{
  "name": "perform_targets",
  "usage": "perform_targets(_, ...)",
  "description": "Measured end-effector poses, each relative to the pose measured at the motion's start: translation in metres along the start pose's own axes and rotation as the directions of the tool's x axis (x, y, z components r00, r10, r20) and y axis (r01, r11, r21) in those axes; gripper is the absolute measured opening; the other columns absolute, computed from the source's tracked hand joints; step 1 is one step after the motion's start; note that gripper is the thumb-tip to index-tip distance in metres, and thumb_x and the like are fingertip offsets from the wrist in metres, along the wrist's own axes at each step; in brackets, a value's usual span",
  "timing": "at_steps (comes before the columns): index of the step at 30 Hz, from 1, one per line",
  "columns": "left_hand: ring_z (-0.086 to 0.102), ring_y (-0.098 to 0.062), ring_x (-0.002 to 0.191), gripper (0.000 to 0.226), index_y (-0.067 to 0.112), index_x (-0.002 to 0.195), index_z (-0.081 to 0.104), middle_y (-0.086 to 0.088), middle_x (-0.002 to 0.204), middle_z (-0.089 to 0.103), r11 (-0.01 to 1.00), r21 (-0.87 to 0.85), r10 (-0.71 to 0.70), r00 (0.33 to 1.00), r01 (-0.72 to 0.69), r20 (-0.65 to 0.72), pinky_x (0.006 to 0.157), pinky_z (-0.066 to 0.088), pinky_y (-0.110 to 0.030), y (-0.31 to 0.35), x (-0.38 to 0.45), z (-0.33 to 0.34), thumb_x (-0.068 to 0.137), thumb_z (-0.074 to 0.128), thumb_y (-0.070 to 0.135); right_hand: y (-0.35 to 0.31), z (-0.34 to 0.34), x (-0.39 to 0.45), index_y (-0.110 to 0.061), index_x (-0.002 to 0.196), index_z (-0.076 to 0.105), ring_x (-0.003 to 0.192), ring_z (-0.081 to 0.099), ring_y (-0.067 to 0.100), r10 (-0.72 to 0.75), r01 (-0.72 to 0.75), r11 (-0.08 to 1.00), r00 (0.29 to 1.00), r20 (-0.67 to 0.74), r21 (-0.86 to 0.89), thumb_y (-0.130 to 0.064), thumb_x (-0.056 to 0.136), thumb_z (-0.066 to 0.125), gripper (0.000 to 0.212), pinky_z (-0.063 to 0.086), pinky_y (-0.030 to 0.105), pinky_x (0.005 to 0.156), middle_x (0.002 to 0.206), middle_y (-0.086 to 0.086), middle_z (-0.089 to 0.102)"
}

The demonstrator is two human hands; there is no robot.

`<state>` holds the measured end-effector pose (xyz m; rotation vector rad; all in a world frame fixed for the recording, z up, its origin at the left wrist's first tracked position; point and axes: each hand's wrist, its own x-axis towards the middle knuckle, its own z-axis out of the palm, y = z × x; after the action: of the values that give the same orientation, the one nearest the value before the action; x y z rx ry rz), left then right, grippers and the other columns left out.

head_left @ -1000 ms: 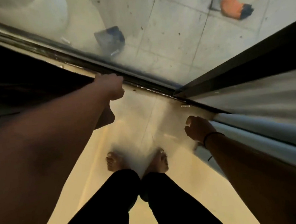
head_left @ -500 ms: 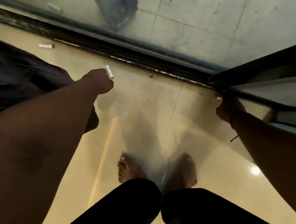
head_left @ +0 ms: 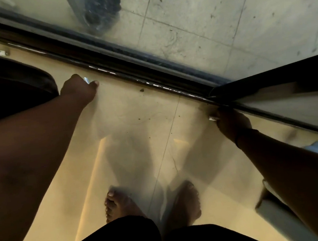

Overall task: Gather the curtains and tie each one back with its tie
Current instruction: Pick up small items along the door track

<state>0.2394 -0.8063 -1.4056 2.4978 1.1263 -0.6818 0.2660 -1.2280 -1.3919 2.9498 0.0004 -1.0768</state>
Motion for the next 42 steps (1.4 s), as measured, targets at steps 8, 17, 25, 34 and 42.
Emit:
perform_targets(8,0.053,-0.045,0.111,0.046,-0.006,0.115,0.051,-0.03,0.12,0.056,0.998,-0.026,0.054,0.991,-0.051,0.122,0.087,0.044,-0.04,-0.005,-0.058,0.002,0.094,0.049,0.035,-0.073,-0.01,-0.07,-0.011,0.099,0.051,0.085,0.058,0.032,-0.174,0.174,0.985,0.984,0.046,0.019,-0.014,0.089,0.048,0.011,0.041,0.031,0.066,0.097,0.014,0.061)
perform_targets(17,0.064,-0.031,0.071,0.034,0.014,0.108,0.056,-0.022,0.092,0.069,0.903,-0.378,0.031,0.845,0.205,0.533,0.069,0.052,-0.039,-0.032,-0.273,-0.076,0.079,0.073,0.024,-0.106,-0.086,-0.26,-0.028,0.133,0.04,0.105,0.055,0.035,-0.204,0.118,0.93,0.953,0.223,0.347,-0.018,0.089,0.044,0.045,0.046,0.036,0.085,0.116,0.012,0.052)
perform_targets(25,0.059,-0.02,0.061,0.017,0.024,0.099,0.055,-0.006,0.076,0.064,0.928,-0.362,0.312,0.716,-0.089,0.624,0.058,0.045,-0.024,0.021,-0.468,-0.275,0.085,0.066,0.025,-0.073,-0.236,-0.438,-0.022,0.117,0.048,0.101,0.056,0.034,-0.336,0.262,0.916,0.914,0.227,0.303,-0.022,0.085,0.053,0.032,0.046,0.035,0.082,0.109,0.013,0.054)
perform_targets(34,0.052,-0.015,0.048,0.026,0.011,0.107,0.053,-0.008,0.067,0.057,0.807,-0.471,0.581,0.618,-0.356,0.53,0.045,0.039,-0.022,0.071,-0.575,-0.407,0.084,0.066,0.009,-0.034,-0.38,-0.56,-0.011,0.123,0.054,0.113,0.054,0.029,-0.225,0.276,0.859,0.96,-0.167,0.432,-0.01,0.082,0.052,0.041,0.04,0.028,0.09,0.121,0.015,0.06)
perform_targets(42,0.051,-0.016,0.049,0.025,0.013,0.098,0.054,-0.009,0.069,0.056,0.712,-0.501,0.7,0.441,-0.493,0.561,0.041,0.037,-0.018,0.125,-0.69,-0.401,0.082,0.063,-0.003,0.067,-0.373,-0.687,-0.015,0.13,0.05,0.12,0.051,0.032,0.141,0.043,0.852,0.941,-0.307,0.522,-0.013,0.084,0.051,0.047,0.045,0.036,0.096,0.129,0.012,0.055)
